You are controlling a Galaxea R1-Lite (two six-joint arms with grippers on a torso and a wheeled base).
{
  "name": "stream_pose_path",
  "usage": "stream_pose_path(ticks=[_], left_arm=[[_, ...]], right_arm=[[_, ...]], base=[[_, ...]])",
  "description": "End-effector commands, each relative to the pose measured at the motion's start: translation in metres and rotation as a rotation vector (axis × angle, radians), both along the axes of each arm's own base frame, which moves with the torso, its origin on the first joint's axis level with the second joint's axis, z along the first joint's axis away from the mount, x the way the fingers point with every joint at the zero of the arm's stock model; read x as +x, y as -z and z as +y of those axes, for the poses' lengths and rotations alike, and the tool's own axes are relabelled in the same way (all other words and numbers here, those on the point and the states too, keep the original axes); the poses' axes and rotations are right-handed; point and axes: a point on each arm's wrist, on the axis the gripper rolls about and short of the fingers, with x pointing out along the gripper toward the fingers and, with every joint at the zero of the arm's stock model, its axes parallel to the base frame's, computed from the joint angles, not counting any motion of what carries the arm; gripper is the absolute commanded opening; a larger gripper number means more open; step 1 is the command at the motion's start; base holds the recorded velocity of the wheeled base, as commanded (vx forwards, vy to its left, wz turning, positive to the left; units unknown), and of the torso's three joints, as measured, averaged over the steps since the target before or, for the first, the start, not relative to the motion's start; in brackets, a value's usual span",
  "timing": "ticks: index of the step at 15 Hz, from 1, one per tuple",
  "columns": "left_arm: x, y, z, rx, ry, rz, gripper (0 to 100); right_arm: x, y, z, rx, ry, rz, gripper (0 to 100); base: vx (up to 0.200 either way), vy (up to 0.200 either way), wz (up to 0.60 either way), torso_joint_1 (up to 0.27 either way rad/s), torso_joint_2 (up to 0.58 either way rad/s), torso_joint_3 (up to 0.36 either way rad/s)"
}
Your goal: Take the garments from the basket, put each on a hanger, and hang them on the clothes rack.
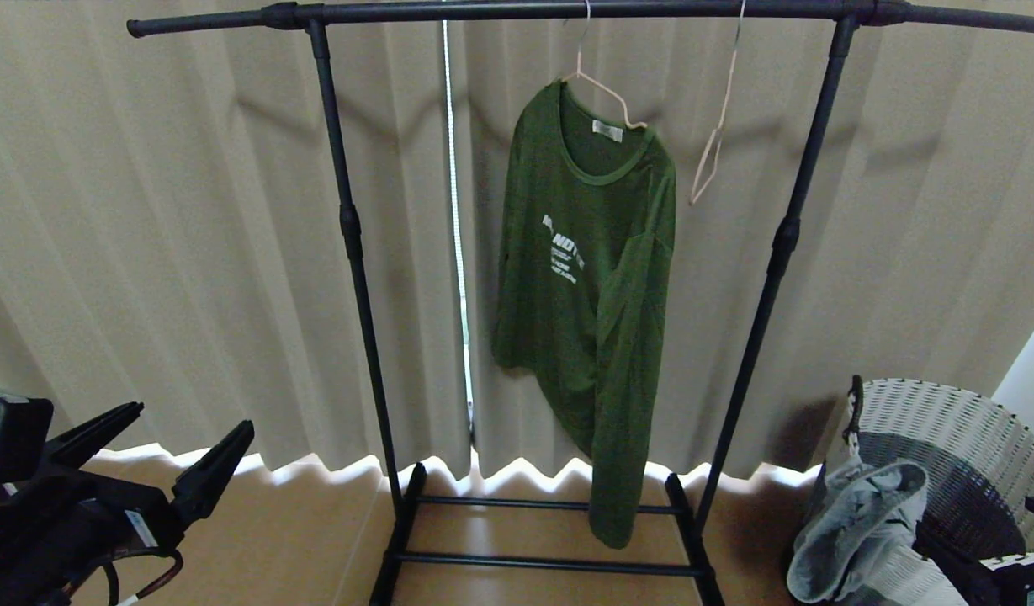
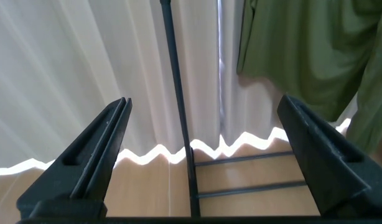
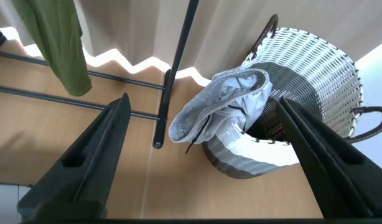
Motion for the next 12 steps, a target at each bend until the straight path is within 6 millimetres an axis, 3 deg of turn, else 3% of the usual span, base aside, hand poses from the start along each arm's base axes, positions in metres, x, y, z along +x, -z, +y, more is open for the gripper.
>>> stream_pose_path(ticks=[1,12], left_arm=[[-0.0012,0.0007,0.0003,0.003,-0.001,0.009,100],[-0.0089,-0.0018,0.0016,0.006,0.001,0.001,100]], right_arm=[[-0.0049,0.0000,0.0003,-0.007,-0.010,-0.016,100],[-0.0063,0.0017,0.0006,-0.054,-0.035,-0.004,100]], base=[[0.000,0.000,0.00,0.000,0.00,0.000],[0.000,0.000,0.00,0.000,0.00,0.000]])
